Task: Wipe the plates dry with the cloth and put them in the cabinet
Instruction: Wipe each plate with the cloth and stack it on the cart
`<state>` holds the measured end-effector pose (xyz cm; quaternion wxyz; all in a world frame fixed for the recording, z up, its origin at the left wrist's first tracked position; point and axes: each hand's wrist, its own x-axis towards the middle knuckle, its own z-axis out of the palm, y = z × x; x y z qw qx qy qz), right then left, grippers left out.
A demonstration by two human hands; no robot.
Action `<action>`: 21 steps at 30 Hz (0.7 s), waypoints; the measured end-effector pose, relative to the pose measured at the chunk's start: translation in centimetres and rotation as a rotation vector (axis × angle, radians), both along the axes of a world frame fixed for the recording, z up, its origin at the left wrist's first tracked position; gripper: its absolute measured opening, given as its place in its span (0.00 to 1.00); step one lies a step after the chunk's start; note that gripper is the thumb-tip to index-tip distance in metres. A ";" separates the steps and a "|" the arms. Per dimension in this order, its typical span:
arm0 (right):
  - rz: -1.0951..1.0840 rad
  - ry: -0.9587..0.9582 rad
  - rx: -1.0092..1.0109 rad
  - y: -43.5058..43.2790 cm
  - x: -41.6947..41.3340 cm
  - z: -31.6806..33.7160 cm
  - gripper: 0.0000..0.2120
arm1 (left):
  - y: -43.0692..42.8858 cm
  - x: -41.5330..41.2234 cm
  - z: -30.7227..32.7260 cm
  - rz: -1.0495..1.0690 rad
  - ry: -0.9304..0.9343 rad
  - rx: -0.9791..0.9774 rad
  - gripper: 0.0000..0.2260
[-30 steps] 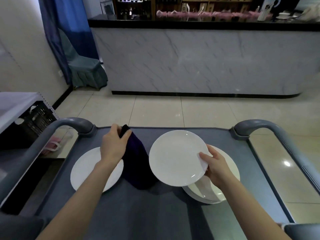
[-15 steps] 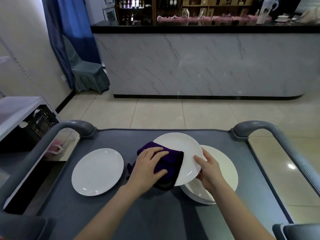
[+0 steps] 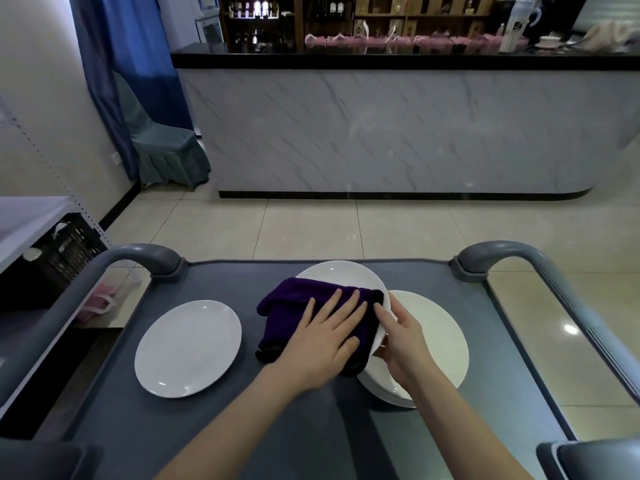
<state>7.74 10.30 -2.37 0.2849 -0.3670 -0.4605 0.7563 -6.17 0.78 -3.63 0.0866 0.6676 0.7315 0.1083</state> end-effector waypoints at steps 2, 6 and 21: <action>0.036 -0.004 0.027 -0.3 0.2 0.2 0.14 | 1.0 -1.1 0.2 0.052 -0.018 -0.005 0.26; 0.024 -0.020 0.069 -0.2 0.6 0.7 0.15 | 1.5 -3.0 0.3 0.151 -0.090 0.005 0.27; -0.061 -0.012 0.080 0.2 -0.4 2.1 0.14 | -2.7 2.1 -0.5 0.073 -0.147 0.058 0.25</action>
